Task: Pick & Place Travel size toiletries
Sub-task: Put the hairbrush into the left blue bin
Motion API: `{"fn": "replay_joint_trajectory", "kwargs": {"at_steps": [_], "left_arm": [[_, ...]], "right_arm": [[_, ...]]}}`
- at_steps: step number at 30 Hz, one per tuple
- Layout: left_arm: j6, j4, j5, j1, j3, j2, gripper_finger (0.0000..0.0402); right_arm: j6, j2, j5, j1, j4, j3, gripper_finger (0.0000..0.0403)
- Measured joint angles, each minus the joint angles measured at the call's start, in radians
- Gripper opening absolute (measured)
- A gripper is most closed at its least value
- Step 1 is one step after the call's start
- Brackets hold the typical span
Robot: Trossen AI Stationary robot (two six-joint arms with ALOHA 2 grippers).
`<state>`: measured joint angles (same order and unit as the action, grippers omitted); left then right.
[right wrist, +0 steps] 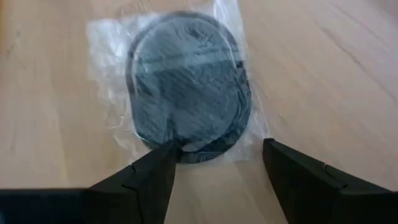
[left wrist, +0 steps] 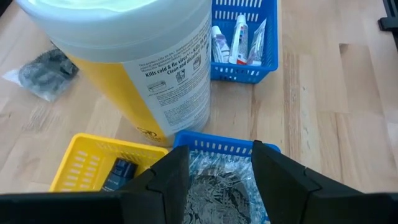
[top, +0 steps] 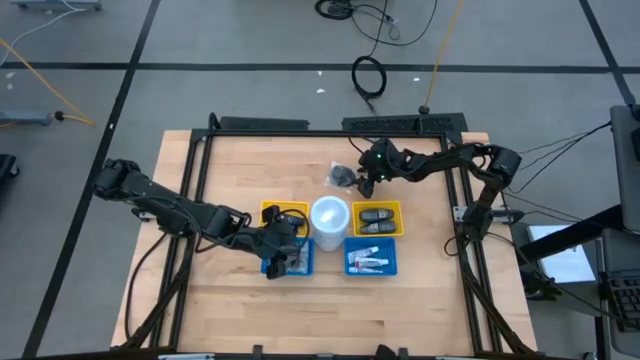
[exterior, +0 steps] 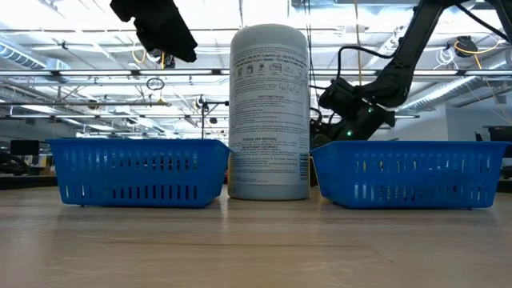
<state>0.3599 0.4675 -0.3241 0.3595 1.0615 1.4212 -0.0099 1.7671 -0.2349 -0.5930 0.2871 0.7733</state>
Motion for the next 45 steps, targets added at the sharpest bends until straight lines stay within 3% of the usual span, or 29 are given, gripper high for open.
{"fn": "replay_joint_trajectory", "kwargs": {"at_steps": [8,11,15,17,26,41,45], "left_arm": [[0.0,0.001,0.0,0.0,0.0,0.0,0.0175],[0.0,0.002,0.0,0.0,0.0,0.0,0.0175],[0.001,0.002,0.0,0.0,0.0,0.0,0.0175],[0.001,0.002,0.0,0.0,0.0,0.0,0.0175],[0.002,0.002,0.0,0.0,0.0,0.0,0.0175],[0.008,-0.137,-0.001,0.0,0.0,0.0,0.0175],[0.009,-0.176,-0.001,0.0,0.0,0.0,0.0175]], "right_arm": [[0.005,0.066,0.022,0.046,0.095,0.002,0.0198],[0.005,0.067,0.062,0.052,0.082,0.002,0.0147],[0.013,0.068,0.078,0.051,0.079,0.002,0.0038],[0.038,0.068,0.077,0.046,0.088,0.001,0.0012],[0.046,0.007,0.081,0.067,0.082,-0.003,0.0],[0.019,-0.386,0.136,0.174,0.049,-0.003,0.0],[-0.007,-0.484,0.212,0.224,0.021,-0.002,0.0]]}}
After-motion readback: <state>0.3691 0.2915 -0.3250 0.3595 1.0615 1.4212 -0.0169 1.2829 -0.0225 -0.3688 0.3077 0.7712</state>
